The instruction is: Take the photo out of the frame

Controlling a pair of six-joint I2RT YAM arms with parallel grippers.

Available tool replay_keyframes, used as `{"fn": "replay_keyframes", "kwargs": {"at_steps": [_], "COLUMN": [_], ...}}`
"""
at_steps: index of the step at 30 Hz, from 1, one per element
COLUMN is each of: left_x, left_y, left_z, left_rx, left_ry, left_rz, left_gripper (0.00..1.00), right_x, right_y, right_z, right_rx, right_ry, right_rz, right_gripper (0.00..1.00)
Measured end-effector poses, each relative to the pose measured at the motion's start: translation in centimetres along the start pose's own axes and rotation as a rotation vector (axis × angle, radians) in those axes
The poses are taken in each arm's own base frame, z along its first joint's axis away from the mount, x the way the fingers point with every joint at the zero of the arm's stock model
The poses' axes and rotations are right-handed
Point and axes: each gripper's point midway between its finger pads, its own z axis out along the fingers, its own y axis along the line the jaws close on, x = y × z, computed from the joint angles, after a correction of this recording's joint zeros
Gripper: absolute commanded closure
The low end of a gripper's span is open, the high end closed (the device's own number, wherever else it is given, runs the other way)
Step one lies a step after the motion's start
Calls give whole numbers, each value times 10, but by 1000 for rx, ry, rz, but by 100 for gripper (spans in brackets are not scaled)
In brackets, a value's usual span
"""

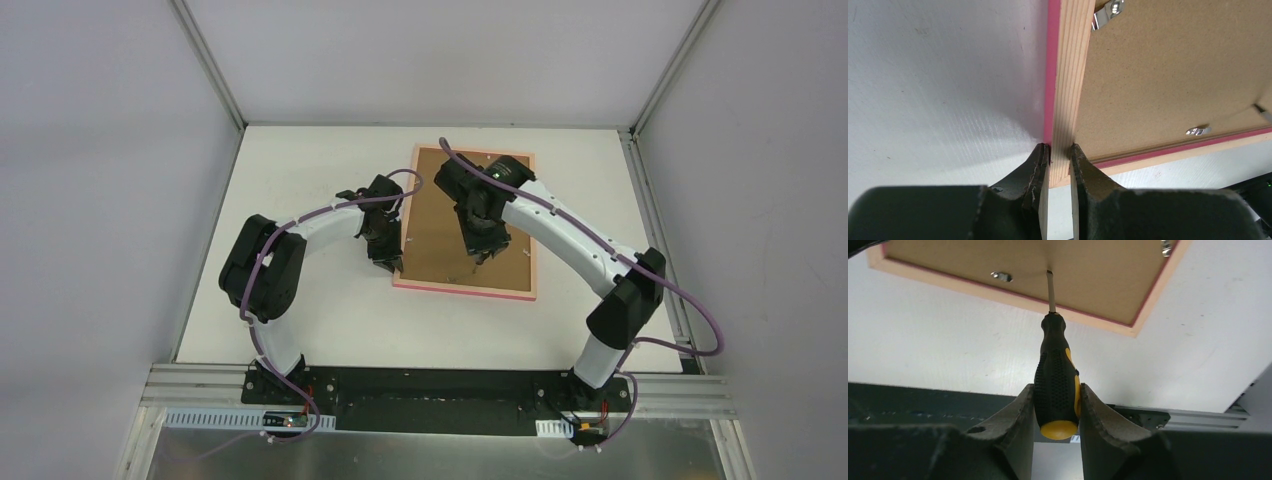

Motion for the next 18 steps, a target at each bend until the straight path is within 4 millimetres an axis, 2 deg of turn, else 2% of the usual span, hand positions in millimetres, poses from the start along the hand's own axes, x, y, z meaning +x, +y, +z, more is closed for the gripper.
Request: {"fn": "replay_keyframes", "kwargs": {"at_steps": [8, 12, 15, 18], "left_x": [0, 0, -2, -5], "left_y": [1, 5, 17, 37], "left_z": [0, -1, -4, -10], "left_rx": [0, -4, -28, -71], "left_ry": [-3, -5, -9, -9], "left_rz": [0, 0, 2, 7], "left_gripper": [100, 100, 100, 100], "right_x": [-8, -8, -1, 6], "right_y": [-39, -73, -95, -101], "right_z": [-8, -16, -18, -16], "right_rx": [128, 132, 130, 119], "right_ry": [-61, -85, -85, -69], "right_rz": [42, 155, 235, 262], "right_gripper": [100, 100, 100, 100]}}
